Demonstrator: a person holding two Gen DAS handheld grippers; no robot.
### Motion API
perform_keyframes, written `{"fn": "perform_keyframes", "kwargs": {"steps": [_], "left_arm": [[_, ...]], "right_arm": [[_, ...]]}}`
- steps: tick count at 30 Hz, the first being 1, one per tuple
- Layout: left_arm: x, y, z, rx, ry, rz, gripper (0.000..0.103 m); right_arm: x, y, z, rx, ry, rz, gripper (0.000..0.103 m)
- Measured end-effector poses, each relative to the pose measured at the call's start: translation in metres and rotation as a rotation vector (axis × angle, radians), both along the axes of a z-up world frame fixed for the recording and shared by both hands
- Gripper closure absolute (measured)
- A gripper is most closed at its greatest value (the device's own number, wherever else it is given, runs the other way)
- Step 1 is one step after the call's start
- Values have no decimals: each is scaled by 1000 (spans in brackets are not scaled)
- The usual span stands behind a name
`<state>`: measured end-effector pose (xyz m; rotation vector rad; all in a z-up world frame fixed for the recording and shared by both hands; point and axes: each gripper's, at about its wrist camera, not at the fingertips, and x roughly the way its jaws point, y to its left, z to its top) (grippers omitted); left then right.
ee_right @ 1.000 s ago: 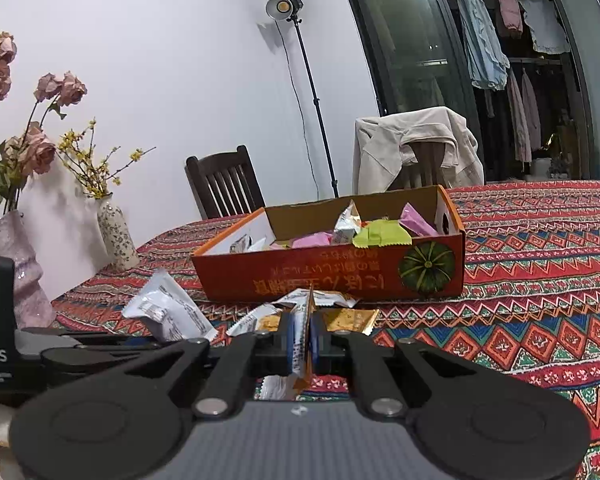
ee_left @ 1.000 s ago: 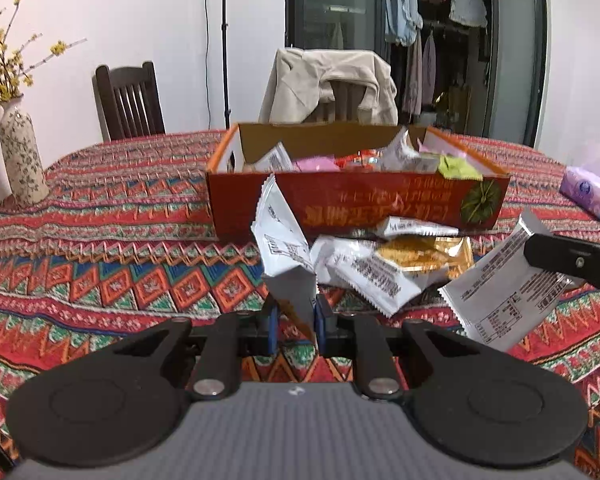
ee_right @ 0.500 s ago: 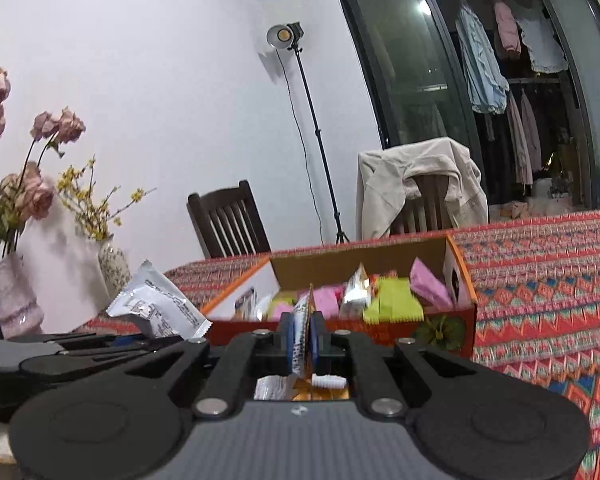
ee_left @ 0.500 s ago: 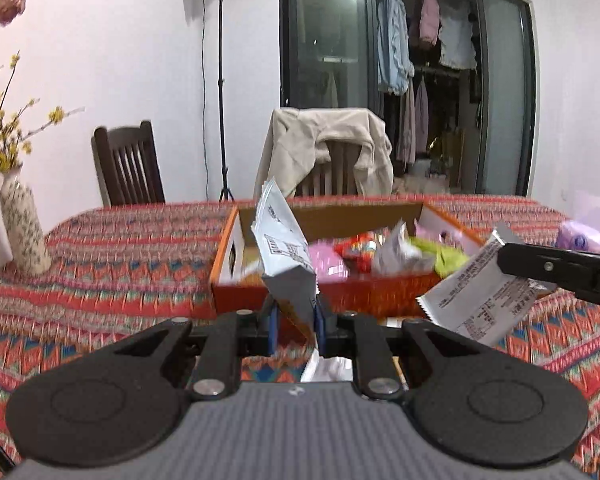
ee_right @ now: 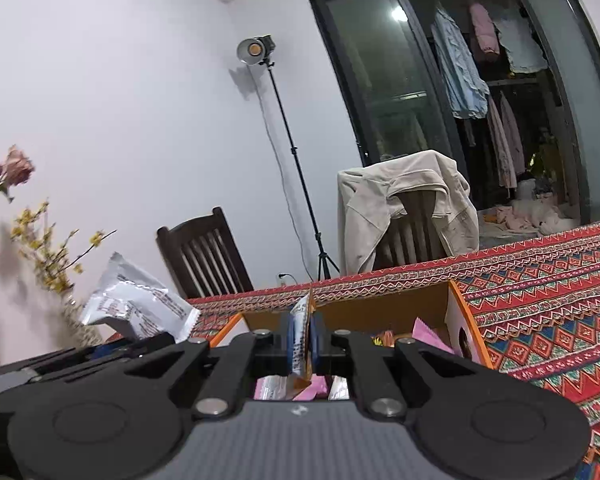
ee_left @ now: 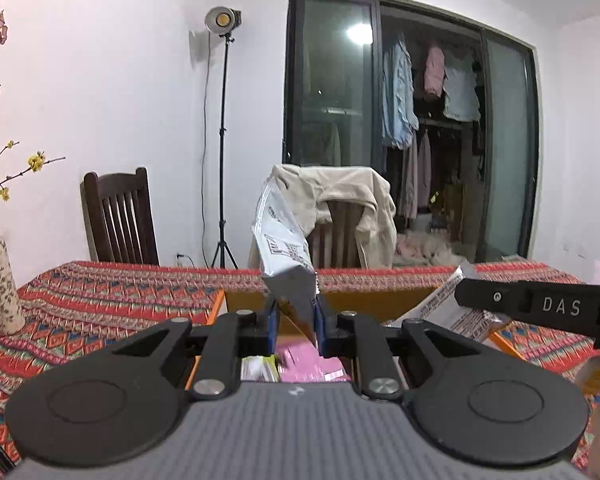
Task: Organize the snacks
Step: 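Carry both packets over the orange box and open both grippers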
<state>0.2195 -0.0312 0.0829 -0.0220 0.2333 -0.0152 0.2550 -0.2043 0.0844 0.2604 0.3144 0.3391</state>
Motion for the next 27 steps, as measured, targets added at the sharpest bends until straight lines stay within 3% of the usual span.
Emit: {"fn": "perform_keyframes", "kwargs": {"steps": [4, 11, 19, 21, 22, 23, 24, 25, 26, 27], "left_arm": [[22, 2, -6, -2, -17, 30, 85], [53, 11, -28, -19, 29, 52, 85], [61, 14, -40, -10, 60, 31, 84], [59, 15, -42, -5, 58, 19, 76], [59, 15, -42, -5, 56, 16, 62], [57, 16, -43, -6, 51, 20, 39], [55, 16, -43, -7, 42, 32, 26], [54, 17, -42, -4, 28, 47, 7], [50, 18, -42, 1, 4, 69, 0], [47, 18, -42, 2, -15, 79, 0]], "right_arm": [[24, 0, -3, 21, 6, -23, 95], [51, -5, -23, 45, 1, -51, 95], [66, -6, -44, 15, 43, -62, 95], [65, -6, -46, 0, 41, -59, 91], [63, -6, -46, -12, 39, -65, 90], [62, -6, -46, -22, 38, -72, 89], [61, -6, -47, -29, 40, -75, 72], [59, -7, -47, -29, 40, -86, 39], [58, -8, -47, -28, 36, -109, 22], [57, -8, -46, -30, 25, -128, 0]]}}
